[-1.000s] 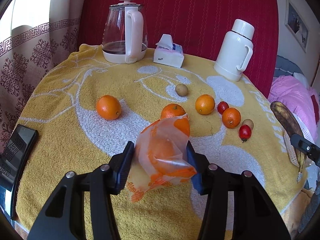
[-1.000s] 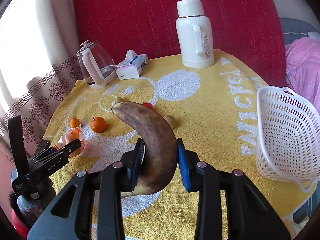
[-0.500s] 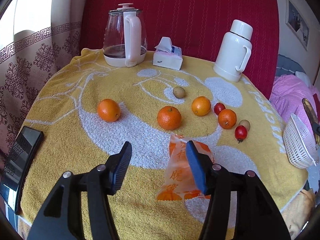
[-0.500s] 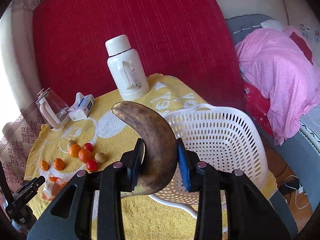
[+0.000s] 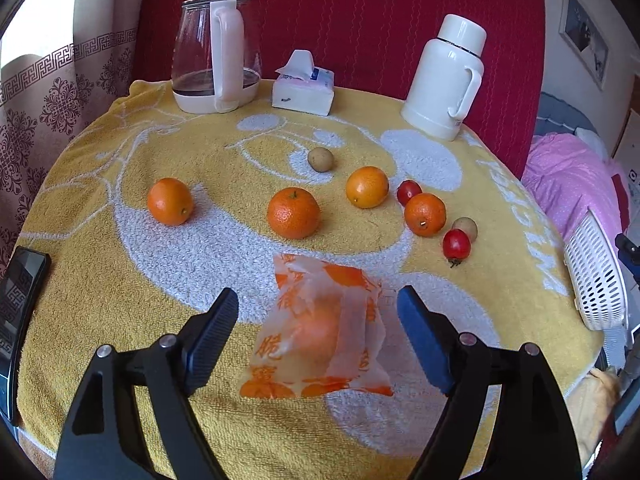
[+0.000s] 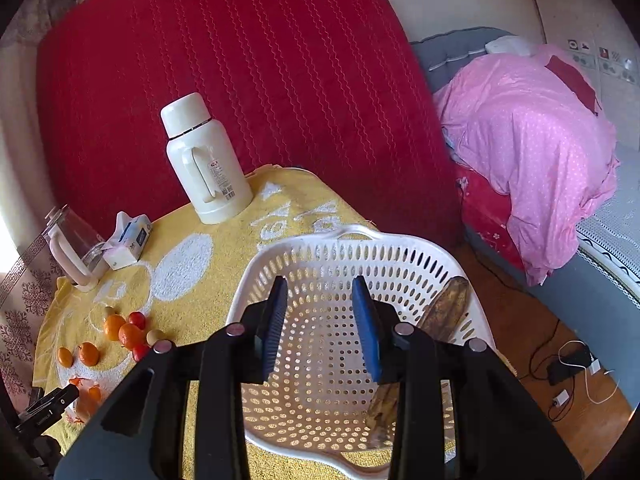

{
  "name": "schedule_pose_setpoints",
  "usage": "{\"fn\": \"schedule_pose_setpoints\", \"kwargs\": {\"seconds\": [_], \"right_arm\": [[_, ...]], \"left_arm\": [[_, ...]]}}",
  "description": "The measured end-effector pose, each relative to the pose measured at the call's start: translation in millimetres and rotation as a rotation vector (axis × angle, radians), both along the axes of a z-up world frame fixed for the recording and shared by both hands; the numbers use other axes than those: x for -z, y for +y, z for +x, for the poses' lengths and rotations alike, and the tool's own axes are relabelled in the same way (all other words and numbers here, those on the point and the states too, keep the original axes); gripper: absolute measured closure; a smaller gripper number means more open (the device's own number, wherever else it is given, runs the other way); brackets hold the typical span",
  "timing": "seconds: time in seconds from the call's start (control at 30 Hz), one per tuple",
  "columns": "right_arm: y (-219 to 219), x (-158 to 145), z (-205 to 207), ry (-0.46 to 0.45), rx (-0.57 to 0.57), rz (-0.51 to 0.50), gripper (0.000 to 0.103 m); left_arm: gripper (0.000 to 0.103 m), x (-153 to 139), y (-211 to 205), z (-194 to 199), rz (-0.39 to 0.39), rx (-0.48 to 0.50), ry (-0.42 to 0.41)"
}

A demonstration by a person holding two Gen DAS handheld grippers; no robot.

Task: Organize fruits
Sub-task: 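Lift the banana with the right tool and lower it into the white basket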

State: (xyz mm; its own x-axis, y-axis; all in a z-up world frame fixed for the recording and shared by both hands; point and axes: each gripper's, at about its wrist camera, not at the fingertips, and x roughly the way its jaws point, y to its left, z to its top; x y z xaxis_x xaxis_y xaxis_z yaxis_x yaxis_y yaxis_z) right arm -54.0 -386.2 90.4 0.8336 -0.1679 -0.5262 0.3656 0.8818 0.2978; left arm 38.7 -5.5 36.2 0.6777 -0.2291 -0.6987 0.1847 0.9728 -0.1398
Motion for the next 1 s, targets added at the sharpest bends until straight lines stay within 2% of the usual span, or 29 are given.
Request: {"fn": "schedule_pose_setpoints", "kwargs": {"seconds": [0.17, 0.27, 0.3, 0.37, 0.57, 0.7, 0.8, 1.0], "right_arm": [[7.0, 6.0, 2.1, -0.004, -0.025, 0.011, 0.064], [8.6, 16.5, 9.3, 0.025, -0.087, 0.076, 0.064], [10.7, 19.8, 10.5, 0.032, -0.096, 0.085, 0.064], [16.8, 24.1, 12.5, 0.042, -0.111, 0.077, 0.064], [25.9, 27.6, 12.8, 0.043, -0.125, 0.057, 0.061], [21.0, 24.0, 10.7, 0.031, -0.135, 0.09, 0.06], [23.8, 29.0, 16.3, 0.075, -0.203, 0.125, 0.06], [51.5, 39.6, 15.0, 0.173, -0.398, 0.091, 0.06]], "left_arm": [[0.022, 11.4, -16.4, 9.0, 0.062, 0.022, 0.035], [0.023, 16.7, -18.0, 13.4, 0.073, 0.016, 0.052], [0.025, 18.5, -18.6, 14.7, 0.077, 0.015, 0.059], [0.041, 23.5, -19.2, 17.2, 0.087, 0.015, 0.084], [0.043, 19.1, -22.9, 13.6, 0.052, 0.037, 0.08], [0.043, 6.7, -35.2, 6.1, 0.039, 0.076, 0.041], [0.043, -4.0, -45.1, 1.2, 0.029, 0.102, 0.016], [0.043, -25.8, -65.8, -6.0, 0.019, 0.155, -0.031]]}}
